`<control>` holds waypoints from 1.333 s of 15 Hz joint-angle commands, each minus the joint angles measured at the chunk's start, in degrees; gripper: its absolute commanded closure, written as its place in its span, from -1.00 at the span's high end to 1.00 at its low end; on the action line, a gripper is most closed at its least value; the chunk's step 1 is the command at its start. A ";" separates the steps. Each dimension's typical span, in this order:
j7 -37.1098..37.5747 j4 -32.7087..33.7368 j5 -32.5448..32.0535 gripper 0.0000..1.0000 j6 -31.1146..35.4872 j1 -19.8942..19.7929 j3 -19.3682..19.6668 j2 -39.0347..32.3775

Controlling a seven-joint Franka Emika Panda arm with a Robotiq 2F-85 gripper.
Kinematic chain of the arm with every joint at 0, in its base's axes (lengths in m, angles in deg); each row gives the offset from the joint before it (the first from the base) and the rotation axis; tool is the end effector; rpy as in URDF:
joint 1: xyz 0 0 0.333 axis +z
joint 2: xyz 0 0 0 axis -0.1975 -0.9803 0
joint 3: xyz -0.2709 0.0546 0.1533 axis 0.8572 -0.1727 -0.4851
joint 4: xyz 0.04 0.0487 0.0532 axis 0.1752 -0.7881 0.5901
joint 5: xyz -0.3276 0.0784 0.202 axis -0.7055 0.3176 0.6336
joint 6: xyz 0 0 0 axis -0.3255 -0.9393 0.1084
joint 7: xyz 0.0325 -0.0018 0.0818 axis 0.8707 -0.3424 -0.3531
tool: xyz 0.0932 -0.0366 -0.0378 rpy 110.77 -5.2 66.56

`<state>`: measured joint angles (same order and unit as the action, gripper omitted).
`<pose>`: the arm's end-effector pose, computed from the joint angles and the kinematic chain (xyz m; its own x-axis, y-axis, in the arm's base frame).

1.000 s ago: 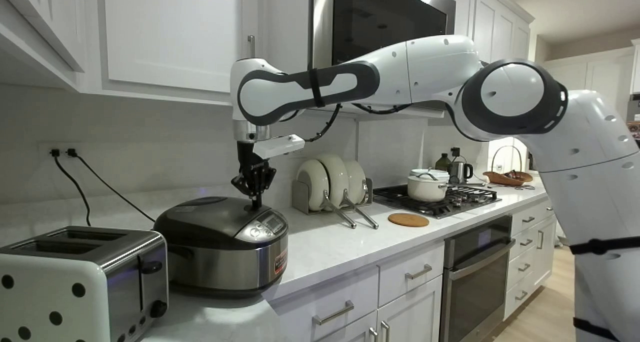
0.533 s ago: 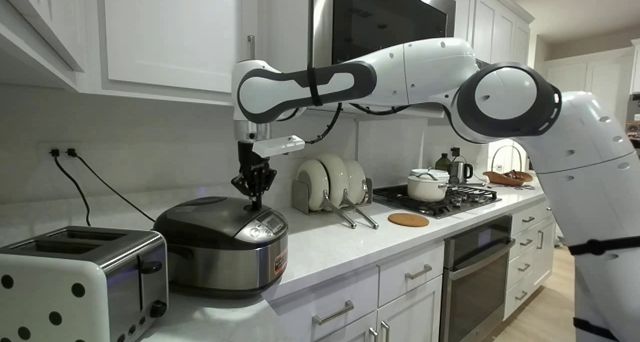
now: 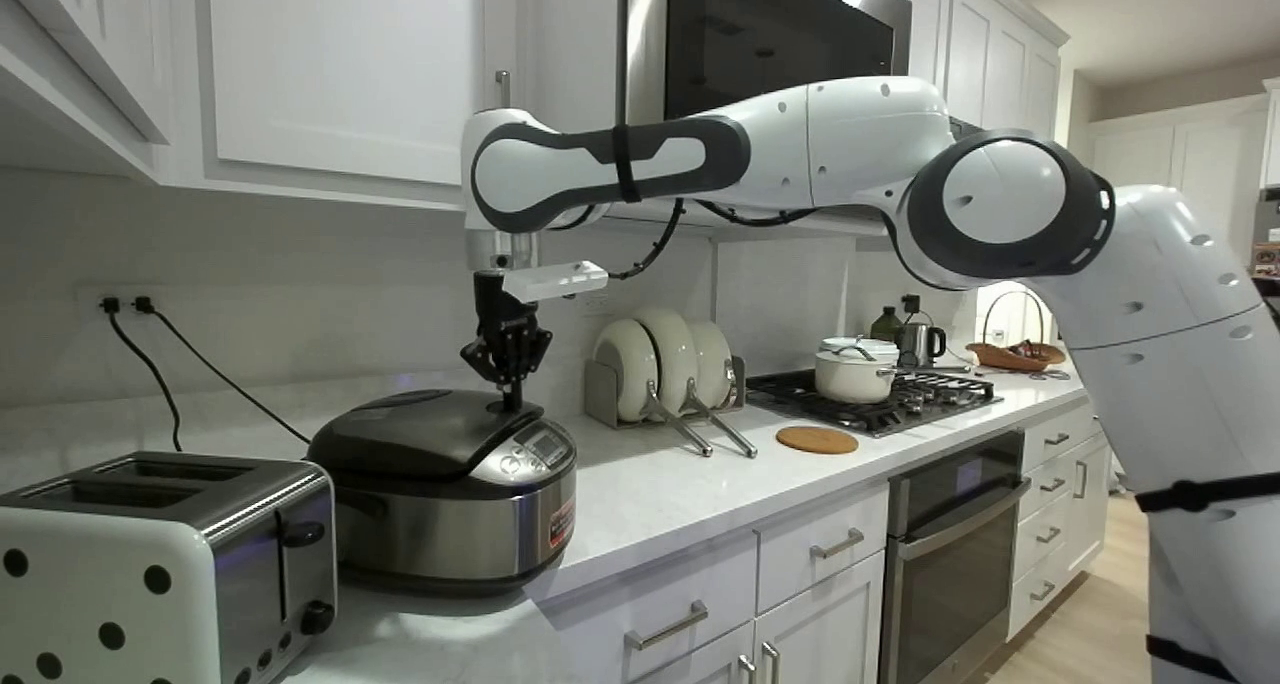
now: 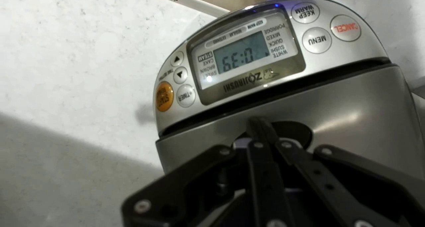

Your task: Open the rice cooker

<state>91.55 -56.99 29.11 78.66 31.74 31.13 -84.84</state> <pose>0.6065 0.3177 0.5339 0.9460 0.3165 0.0699 0.3065 -0.9436 0.1249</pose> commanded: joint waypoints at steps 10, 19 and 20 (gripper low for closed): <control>0.05 8.15 -0.01 -0.94 -2.90 2.01 -1.20 2.40; -1.42 3.92 5.48 0.35 1.95 -0.64 -2.11 10.31; -1.86 3.03 7.16 0.48 3.07 -1.28 -2.05 11.58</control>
<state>91.38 -49.30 32.16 78.44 32.73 29.49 -78.17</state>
